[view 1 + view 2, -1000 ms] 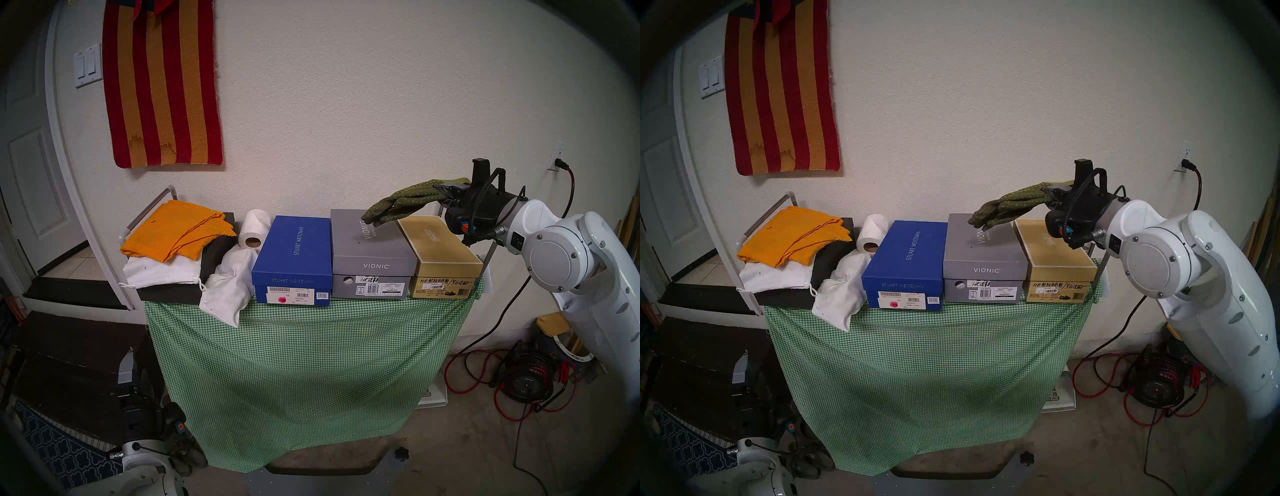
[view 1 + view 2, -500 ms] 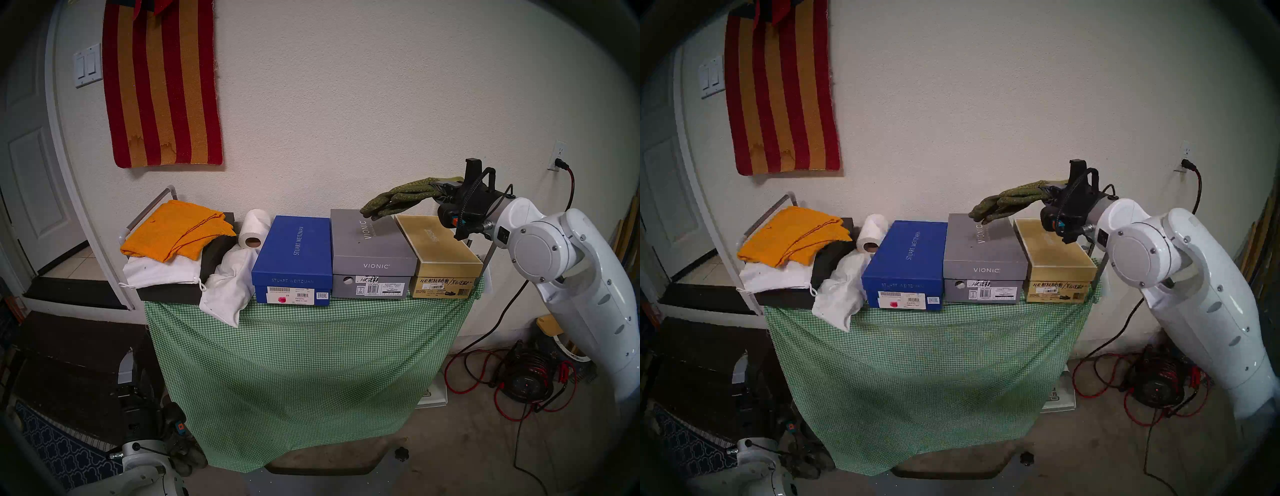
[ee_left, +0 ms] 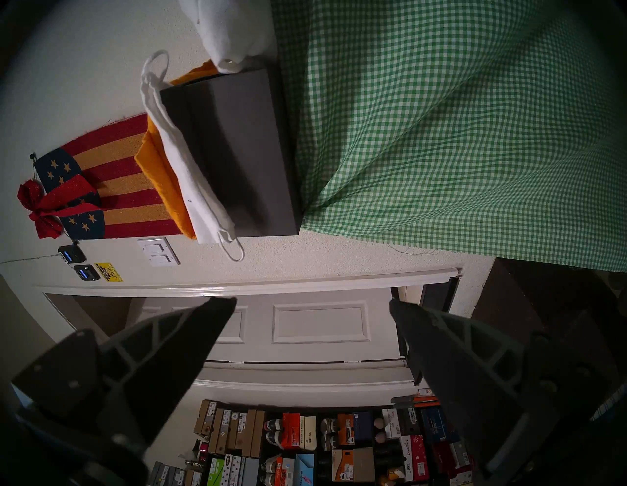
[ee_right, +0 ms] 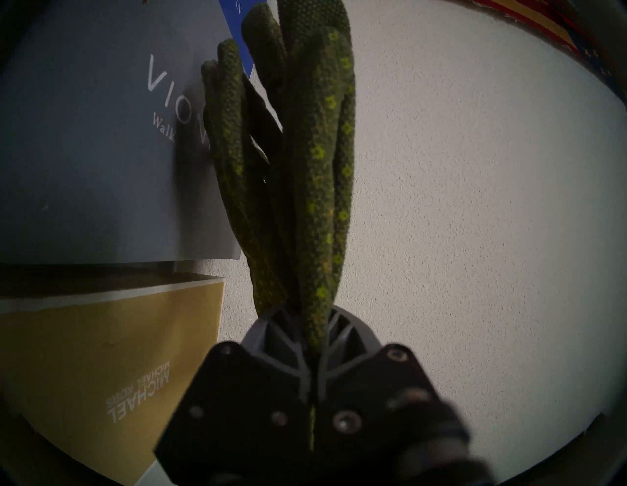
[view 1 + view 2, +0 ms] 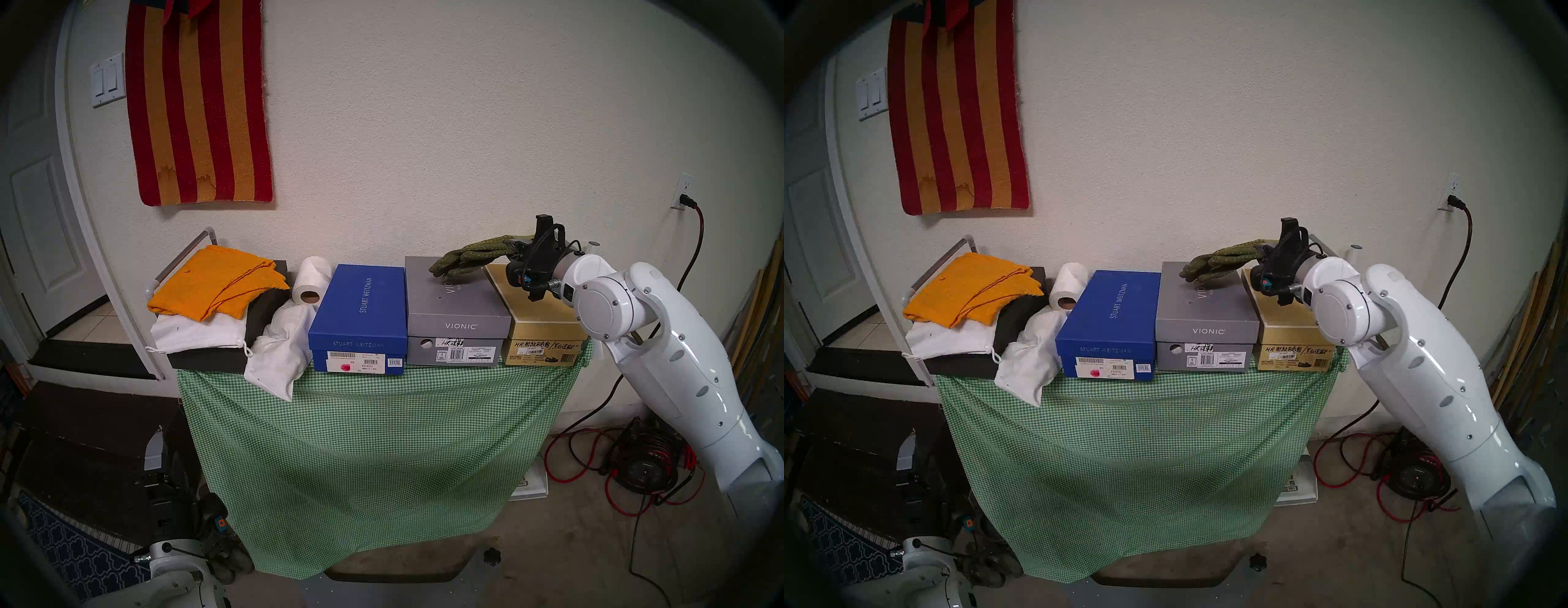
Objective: Lift the object off the cloth, cover the shoe rack with the cloth, put the object back
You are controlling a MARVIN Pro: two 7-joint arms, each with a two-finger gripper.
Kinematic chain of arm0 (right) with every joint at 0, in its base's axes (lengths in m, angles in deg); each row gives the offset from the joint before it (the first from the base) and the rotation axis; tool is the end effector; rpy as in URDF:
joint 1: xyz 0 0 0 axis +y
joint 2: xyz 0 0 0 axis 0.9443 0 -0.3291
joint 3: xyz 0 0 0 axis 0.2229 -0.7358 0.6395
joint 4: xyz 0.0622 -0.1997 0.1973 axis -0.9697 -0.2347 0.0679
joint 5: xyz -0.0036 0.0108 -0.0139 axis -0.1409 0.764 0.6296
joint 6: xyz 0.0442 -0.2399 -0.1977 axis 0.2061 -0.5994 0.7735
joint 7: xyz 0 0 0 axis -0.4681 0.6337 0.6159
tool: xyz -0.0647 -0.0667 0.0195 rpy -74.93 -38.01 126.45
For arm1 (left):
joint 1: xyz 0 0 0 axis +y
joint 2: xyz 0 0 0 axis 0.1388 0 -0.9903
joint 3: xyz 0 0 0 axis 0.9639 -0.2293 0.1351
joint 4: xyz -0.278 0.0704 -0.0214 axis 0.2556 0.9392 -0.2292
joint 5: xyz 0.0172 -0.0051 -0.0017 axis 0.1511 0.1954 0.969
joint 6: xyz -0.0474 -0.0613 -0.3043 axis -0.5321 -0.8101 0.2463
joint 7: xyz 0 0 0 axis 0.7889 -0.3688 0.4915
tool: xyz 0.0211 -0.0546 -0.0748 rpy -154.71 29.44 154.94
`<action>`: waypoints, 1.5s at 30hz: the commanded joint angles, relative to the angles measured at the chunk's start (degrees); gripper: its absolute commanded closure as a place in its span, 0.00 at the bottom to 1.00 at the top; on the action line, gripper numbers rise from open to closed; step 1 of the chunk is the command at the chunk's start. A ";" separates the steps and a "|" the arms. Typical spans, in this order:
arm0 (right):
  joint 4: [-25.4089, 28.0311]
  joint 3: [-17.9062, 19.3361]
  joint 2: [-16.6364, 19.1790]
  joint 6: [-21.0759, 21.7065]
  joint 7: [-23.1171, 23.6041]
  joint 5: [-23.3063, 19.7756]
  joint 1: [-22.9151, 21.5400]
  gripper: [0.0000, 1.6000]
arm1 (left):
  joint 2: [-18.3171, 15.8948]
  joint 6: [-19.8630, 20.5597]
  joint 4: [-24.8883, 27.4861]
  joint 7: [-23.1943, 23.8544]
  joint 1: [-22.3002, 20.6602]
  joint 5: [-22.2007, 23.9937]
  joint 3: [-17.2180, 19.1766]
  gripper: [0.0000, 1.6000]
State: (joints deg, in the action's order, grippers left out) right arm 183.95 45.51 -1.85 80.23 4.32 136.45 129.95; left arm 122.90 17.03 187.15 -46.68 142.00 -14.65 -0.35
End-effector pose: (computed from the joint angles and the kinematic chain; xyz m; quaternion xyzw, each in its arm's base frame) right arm 0.4757 -0.0422 -0.0752 0.4185 0.6200 0.4961 0.4409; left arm 0.1671 0.1140 -0.3449 -0.5441 0.3797 -0.3632 0.6542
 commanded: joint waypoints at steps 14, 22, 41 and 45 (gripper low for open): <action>-2.76 0.10 0.72 -1.88 5.30 3.40 -6.54 0.27 | 0.00 -0.02 0.02 0.54 0.41 -0.07 0.12 0.00; 1.93 4.65 6.25 -1.40 9.56 1.64 -2.87 0.00 | 0.09 -0.06 0.04 0.70 0.45 -0.24 0.21 0.00; 3.87 12.02 14.68 0.89 22.79 -1.78 2.97 0.00 | 0.32 -0.18 0.05 1.02 0.55 -0.64 0.43 0.00; 8.62 7.56 17.40 -2.27 25.57 -2.34 5.56 0.00 | 0.41 -0.21 -0.02 1.10 0.46 -0.75 0.44 0.00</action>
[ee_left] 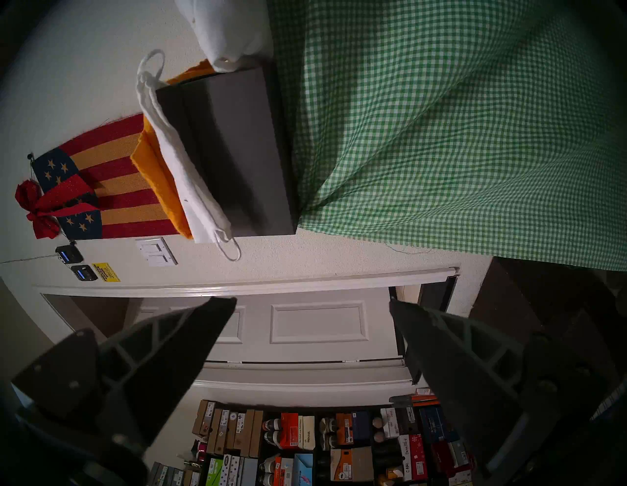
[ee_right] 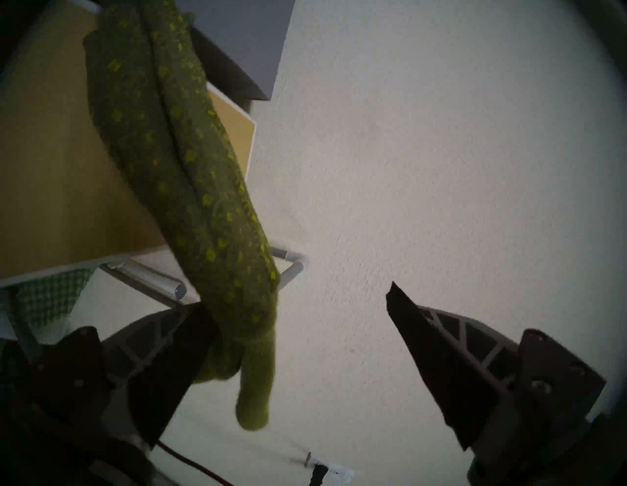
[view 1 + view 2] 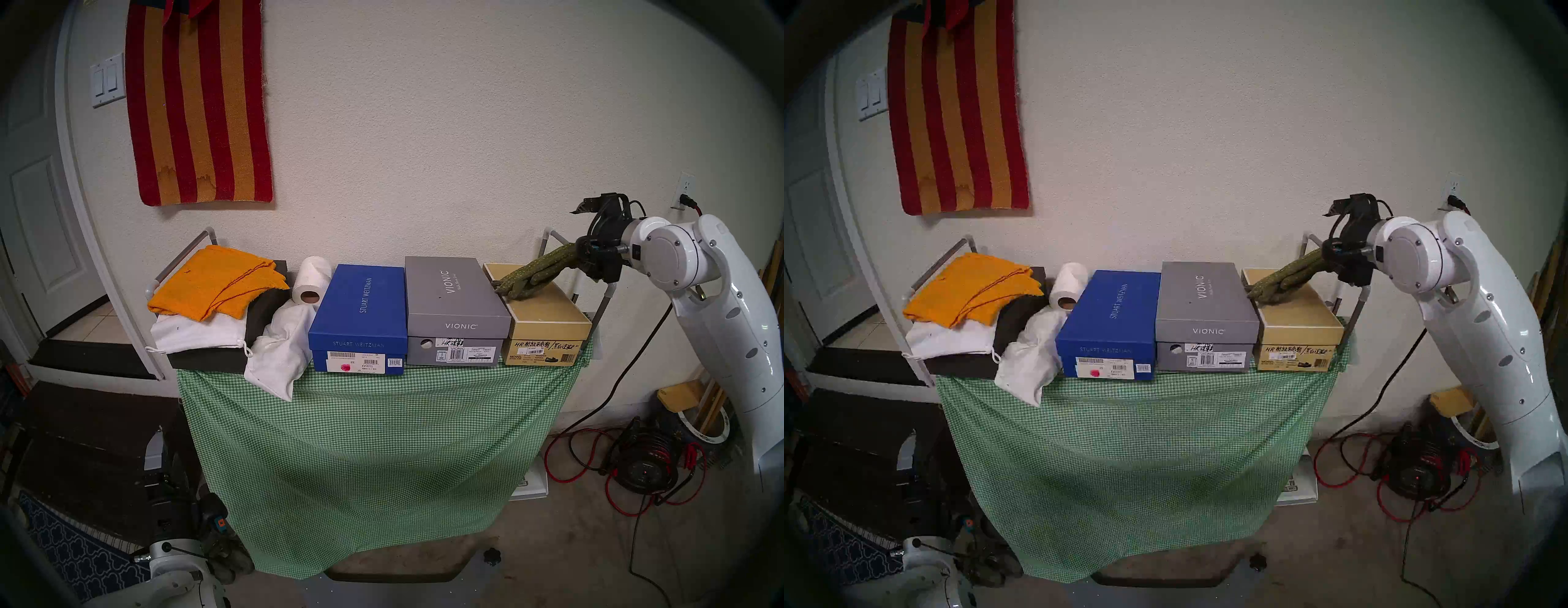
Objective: Lift the object off the cloth, cover the shoe rack with the cloth, put the object back
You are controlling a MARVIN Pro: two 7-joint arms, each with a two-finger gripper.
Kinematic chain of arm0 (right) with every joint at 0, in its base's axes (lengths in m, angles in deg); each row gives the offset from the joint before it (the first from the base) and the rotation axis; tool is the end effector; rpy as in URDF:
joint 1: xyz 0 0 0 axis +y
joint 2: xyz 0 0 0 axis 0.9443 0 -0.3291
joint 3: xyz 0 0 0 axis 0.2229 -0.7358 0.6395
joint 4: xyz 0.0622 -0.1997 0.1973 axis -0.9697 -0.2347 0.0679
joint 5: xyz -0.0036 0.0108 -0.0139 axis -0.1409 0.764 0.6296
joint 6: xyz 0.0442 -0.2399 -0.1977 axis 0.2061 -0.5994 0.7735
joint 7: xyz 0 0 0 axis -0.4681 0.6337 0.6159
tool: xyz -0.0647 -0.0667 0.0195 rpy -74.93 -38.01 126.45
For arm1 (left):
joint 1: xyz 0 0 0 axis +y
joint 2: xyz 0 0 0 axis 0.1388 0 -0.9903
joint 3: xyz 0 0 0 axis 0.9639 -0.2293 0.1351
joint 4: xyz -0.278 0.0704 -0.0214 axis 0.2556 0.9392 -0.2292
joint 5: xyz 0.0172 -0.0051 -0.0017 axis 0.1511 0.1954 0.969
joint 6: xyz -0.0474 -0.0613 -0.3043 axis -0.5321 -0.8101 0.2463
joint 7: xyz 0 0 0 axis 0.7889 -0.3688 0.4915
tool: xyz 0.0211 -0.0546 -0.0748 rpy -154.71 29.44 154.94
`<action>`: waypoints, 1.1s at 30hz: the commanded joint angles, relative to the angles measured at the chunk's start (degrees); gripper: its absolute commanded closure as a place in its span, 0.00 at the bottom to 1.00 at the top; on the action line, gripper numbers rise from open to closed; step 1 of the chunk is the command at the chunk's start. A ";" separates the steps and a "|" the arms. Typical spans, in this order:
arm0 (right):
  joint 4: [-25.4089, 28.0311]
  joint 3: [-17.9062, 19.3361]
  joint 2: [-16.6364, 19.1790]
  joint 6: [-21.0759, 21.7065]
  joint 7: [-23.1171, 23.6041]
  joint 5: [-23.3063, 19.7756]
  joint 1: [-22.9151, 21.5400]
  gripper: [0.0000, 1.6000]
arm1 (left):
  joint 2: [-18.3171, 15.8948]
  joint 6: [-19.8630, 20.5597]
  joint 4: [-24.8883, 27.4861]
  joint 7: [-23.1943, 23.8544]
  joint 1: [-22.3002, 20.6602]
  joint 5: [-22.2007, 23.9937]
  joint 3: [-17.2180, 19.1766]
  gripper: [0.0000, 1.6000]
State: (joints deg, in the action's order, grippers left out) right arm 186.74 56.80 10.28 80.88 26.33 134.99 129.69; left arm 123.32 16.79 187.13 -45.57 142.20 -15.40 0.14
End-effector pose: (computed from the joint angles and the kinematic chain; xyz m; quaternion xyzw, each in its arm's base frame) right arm 0.4480 -0.1401 -0.0161 0.5017 0.6405 0.3448 0.4682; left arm 0.1672 0.1146 -0.3457 -0.5468 0.3814 -0.3610 0.6520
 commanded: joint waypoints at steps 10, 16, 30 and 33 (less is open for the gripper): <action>11.44 2.68 12.83 -5.78 5.92 0.34 13.56 0.00 | 0.14 -0.03 -0.01 0.15 0.31 -0.24 0.05 0.00; 10.61 8.62 15.83 -7.63 6.58 -0.45 16.92 0.00 | 0.22 -0.07 -0.02 0.26 0.31 -0.36 0.12 0.00; -0.33 20.20 19.21 -6.06 6.54 1.40 20.49 0.00 | 0.44 -0.18 -0.09 0.50 0.22 -0.62 0.22 0.00; -4.11 23.49 18.15 -4.15 5.14 2.96 19.78 0.00 | 0.51 -0.22 -0.11 0.58 0.18 -0.69 0.26 0.00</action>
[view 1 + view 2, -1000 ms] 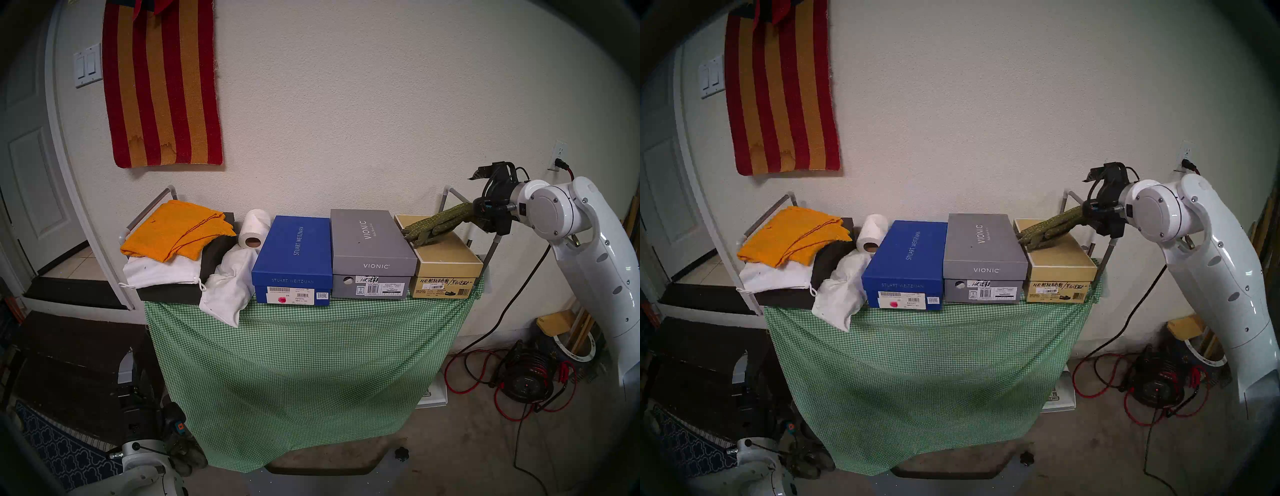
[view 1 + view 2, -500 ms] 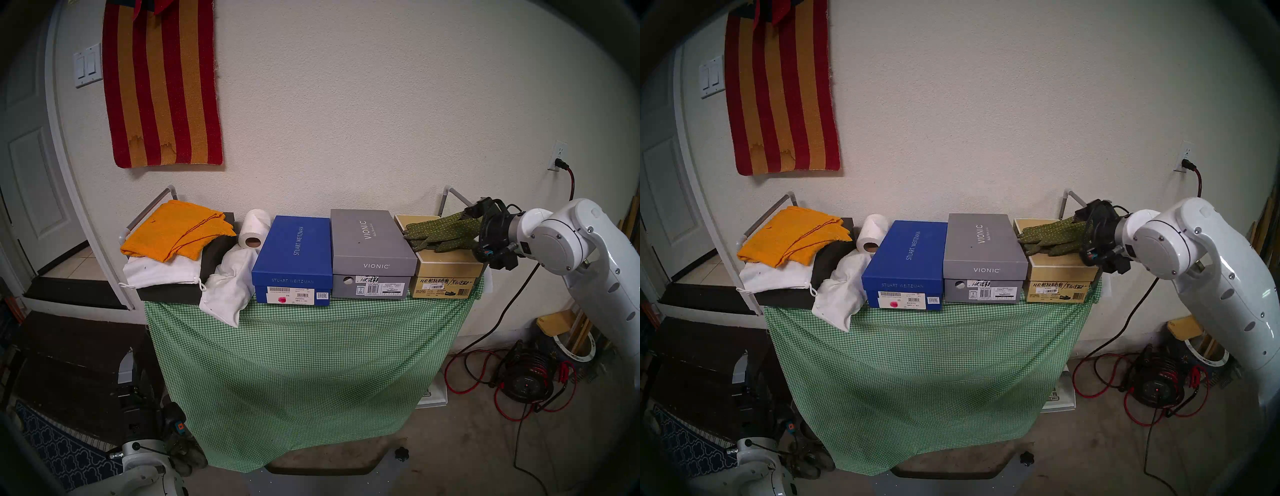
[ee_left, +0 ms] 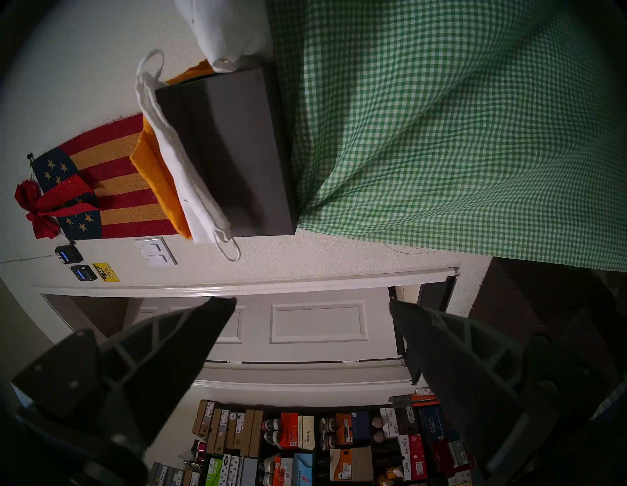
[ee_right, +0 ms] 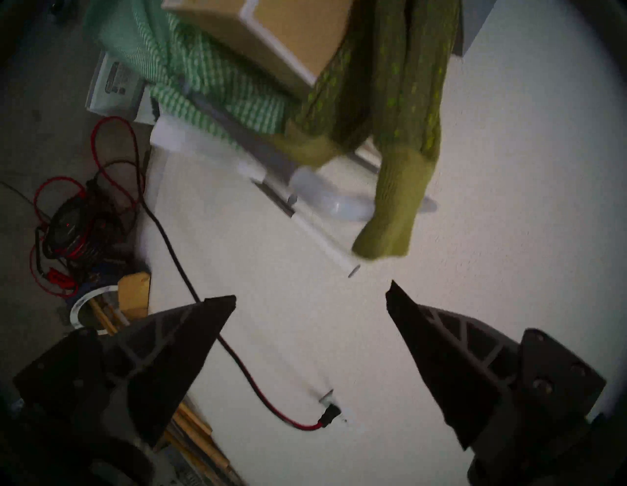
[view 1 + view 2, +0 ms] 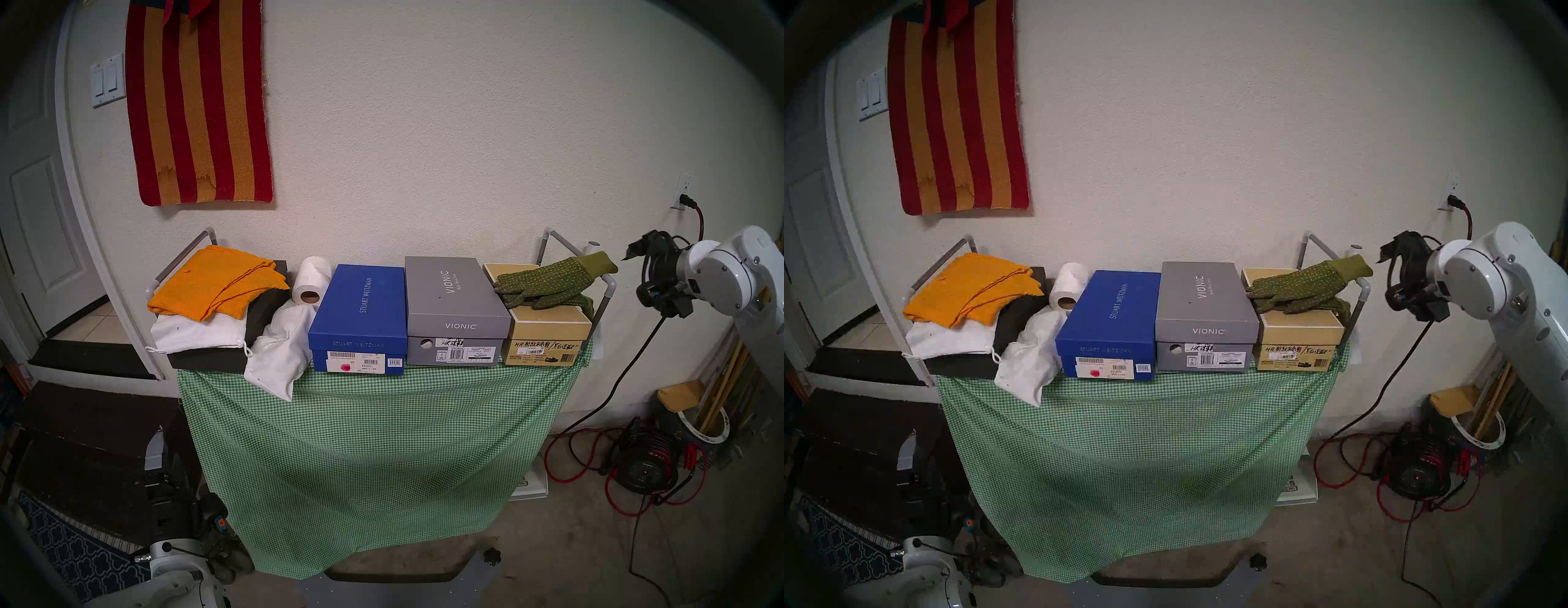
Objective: Lift the object off the cloth, cover the shoe rack with the cloth, put the object back
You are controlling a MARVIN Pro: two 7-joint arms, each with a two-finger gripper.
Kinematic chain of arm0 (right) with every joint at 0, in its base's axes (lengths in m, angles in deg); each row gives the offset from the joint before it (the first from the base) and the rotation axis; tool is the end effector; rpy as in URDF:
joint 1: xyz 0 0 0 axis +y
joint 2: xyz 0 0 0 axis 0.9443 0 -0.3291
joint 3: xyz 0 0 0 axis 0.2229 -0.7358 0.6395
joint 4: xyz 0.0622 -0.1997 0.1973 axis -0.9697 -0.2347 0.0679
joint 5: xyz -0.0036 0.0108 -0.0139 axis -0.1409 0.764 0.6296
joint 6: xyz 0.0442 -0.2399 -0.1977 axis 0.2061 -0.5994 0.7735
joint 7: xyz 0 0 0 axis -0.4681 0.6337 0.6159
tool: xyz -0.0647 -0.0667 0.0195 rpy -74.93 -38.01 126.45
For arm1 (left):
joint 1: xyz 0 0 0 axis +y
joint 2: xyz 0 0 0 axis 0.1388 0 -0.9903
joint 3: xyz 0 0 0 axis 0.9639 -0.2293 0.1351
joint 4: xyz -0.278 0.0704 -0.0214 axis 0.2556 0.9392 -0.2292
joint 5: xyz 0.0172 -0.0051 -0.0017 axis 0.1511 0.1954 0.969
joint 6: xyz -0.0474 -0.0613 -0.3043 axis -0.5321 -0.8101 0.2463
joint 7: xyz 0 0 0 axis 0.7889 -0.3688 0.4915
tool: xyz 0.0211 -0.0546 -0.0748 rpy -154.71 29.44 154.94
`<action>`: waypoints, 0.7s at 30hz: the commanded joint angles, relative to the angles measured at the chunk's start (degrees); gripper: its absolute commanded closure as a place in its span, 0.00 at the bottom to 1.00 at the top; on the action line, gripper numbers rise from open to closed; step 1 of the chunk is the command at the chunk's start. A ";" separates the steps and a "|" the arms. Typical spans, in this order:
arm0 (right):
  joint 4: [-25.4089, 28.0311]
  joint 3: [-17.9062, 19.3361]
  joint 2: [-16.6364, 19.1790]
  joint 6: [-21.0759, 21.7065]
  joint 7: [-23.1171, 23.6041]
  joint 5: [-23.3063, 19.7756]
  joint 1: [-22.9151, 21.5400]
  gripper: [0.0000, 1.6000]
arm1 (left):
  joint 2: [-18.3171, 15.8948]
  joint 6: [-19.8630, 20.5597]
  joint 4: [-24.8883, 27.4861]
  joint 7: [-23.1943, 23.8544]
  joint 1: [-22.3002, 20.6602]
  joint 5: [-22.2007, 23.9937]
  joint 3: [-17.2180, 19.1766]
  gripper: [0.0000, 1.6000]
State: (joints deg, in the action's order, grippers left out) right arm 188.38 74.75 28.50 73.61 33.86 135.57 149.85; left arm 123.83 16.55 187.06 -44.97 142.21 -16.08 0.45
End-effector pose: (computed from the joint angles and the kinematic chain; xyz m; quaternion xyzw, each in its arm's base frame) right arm 0.3966 -0.2293 -0.0041 0.4998 0.6918 0.1424 0.5013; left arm 0.1677 0.1144 -0.3460 -0.5478 0.3810 -0.3609 0.6516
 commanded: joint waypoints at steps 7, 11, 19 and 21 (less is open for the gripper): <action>-10.95 10.39 -1.53 6.39 -4.23 4.72 -0.47 0.00 | 0.10 -0.03 -0.06 0.10 0.13 -0.15 0.01 0.00; -15.11 13.16 -3.44 8.65 -4.84 6.03 0.31 0.00 | 0.16 -0.06 -0.07 0.17 0.12 -0.23 0.05 0.00; -24.39 20.29 -7.71 13.49 -5.79 8.03 1.42 0.00 | 0.29 -0.12 -0.10 0.32 0.12 -0.40 0.12 0.00; -26.29 22.60 -8.76 14.92 -6.20 8.23 1.26 0.00 | 0.32 -0.13 -0.11 0.35 0.11 -0.44 0.14 0.00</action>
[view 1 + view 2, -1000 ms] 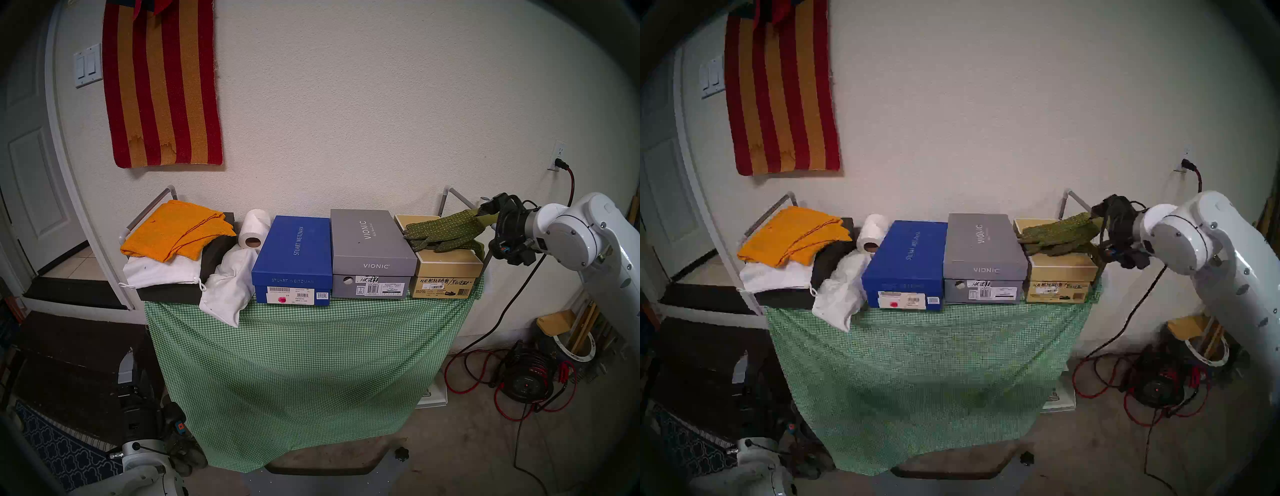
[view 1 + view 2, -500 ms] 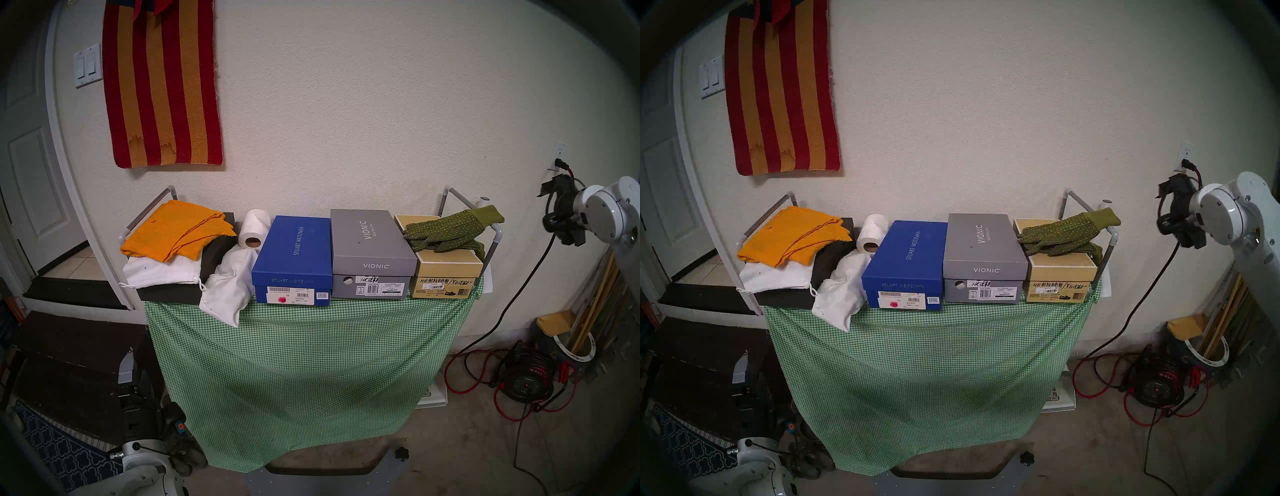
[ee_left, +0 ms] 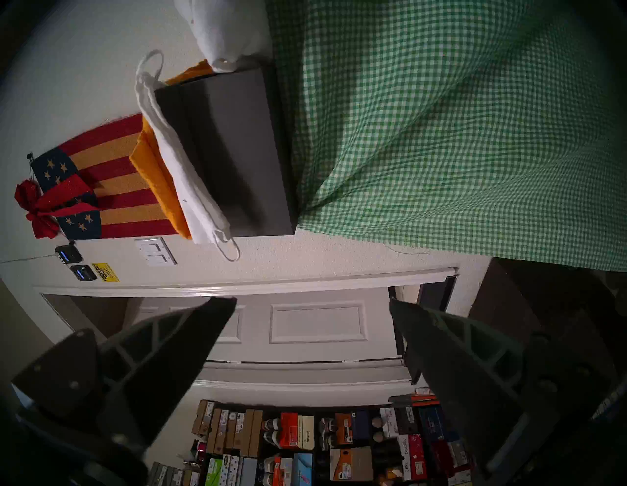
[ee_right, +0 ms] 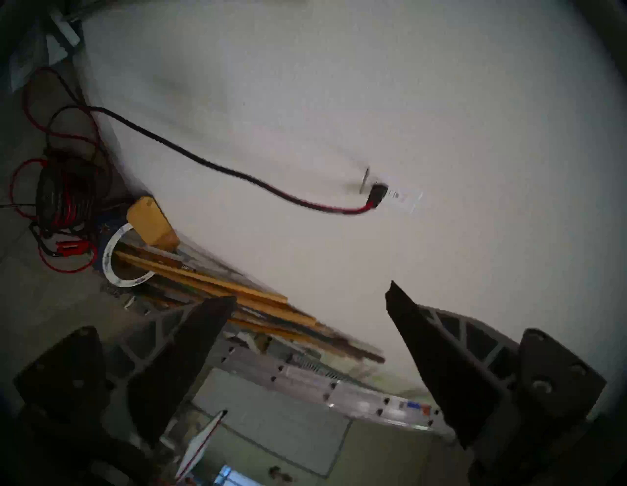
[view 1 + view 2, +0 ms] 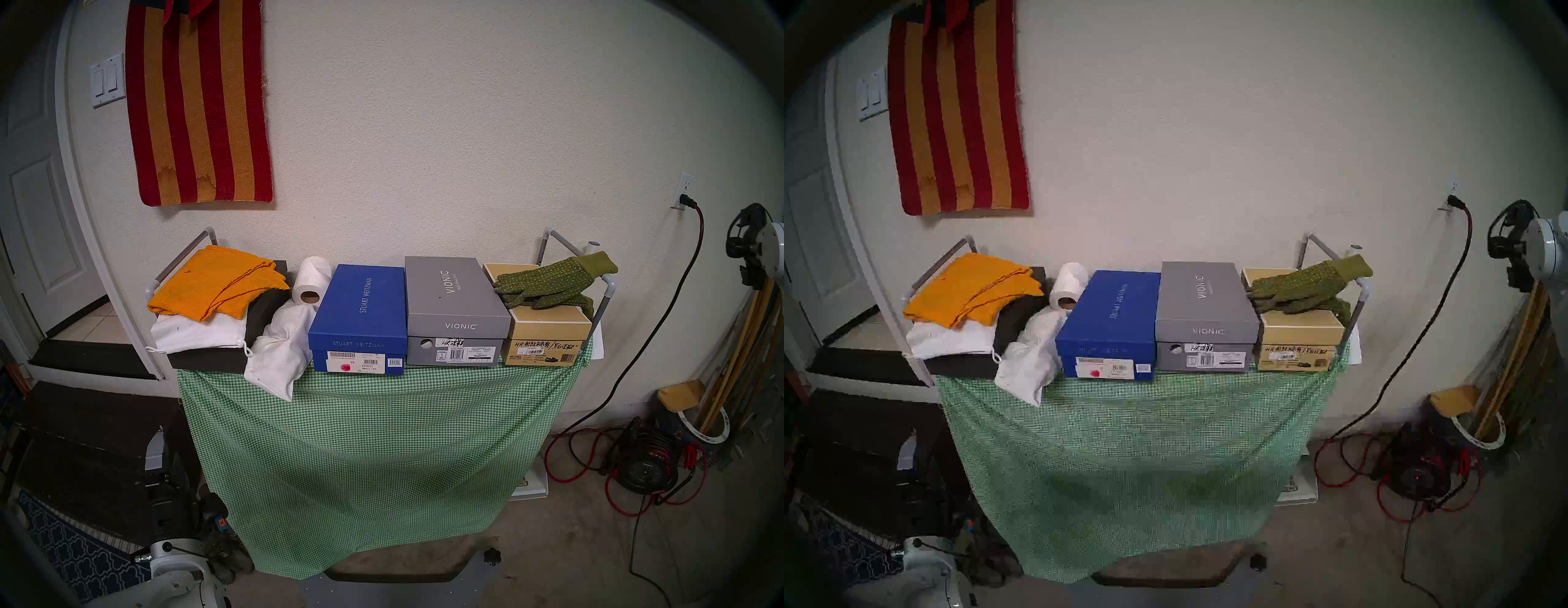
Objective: Lift the object off the cloth, cover the shoe rack with the cloth, put the object back
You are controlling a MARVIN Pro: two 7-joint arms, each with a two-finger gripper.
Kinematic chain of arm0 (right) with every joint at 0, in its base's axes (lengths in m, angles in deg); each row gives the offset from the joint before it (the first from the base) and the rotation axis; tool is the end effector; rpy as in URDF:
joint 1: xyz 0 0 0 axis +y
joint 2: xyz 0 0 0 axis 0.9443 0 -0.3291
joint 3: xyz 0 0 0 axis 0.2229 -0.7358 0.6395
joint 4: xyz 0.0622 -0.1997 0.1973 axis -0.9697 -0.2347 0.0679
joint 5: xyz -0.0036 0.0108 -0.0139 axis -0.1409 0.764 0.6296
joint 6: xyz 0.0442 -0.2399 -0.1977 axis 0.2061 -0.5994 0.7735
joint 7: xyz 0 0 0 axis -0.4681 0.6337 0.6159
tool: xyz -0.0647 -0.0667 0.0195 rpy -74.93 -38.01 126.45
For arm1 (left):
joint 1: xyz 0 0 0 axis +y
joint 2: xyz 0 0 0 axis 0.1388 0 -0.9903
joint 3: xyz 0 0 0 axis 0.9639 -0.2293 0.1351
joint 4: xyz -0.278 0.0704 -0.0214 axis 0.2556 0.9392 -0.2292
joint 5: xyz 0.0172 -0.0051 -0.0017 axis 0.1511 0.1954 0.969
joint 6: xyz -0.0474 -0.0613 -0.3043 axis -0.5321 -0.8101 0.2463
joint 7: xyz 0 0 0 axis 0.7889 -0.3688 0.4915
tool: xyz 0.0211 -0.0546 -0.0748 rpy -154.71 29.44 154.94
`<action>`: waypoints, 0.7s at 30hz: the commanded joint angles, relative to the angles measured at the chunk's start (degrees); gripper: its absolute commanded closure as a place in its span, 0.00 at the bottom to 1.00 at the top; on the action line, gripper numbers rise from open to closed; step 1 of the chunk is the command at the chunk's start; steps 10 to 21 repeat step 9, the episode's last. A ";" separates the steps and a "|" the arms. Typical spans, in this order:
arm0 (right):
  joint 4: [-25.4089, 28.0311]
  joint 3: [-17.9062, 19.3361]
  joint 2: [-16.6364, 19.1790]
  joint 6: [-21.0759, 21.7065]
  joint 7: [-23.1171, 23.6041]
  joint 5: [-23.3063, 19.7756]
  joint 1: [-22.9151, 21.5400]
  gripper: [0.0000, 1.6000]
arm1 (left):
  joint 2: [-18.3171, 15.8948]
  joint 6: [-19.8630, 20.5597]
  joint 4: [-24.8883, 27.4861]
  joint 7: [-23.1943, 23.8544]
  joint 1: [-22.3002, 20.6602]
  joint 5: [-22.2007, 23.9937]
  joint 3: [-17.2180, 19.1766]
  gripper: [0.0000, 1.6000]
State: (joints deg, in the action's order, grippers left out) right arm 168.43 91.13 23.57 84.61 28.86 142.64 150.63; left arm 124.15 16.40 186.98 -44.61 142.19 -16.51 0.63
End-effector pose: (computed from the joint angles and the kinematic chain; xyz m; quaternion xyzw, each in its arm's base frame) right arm 0.3685 -0.3932 0.0430 0.6702 0.4276 0.1507 0.5876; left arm 0.1680 0.1143 -0.3464 -0.5482 0.3808 -0.3608 0.6514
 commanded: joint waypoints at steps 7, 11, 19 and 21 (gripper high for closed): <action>-12.32 13.59 -7.27 7.91 -3.95 3.04 1.24 0.00 | 0.10 -0.03 -0.04 0.09 0.16 -0.14 0.03 0.00; -13.36 15.63 -8.33 8.79 -5.01 3.45 1.47 0.00 | 0.12 -0.04 -0.05 0.13 0.17 -0.18 0.06 0.00; -13.36 15.63 -8.33 8.79 -5.01 3.45 1.47 0.00 | 0.12 -0.04 -0.05 0.13 0.17 -0.18 0.06 0.00; -13.36 15.63 -8.33 8.79 -5.01 3.45 1.47 0.00 | 0.12 -0.04 -0.05 0.13 0.17 -0.18 0.06 0.00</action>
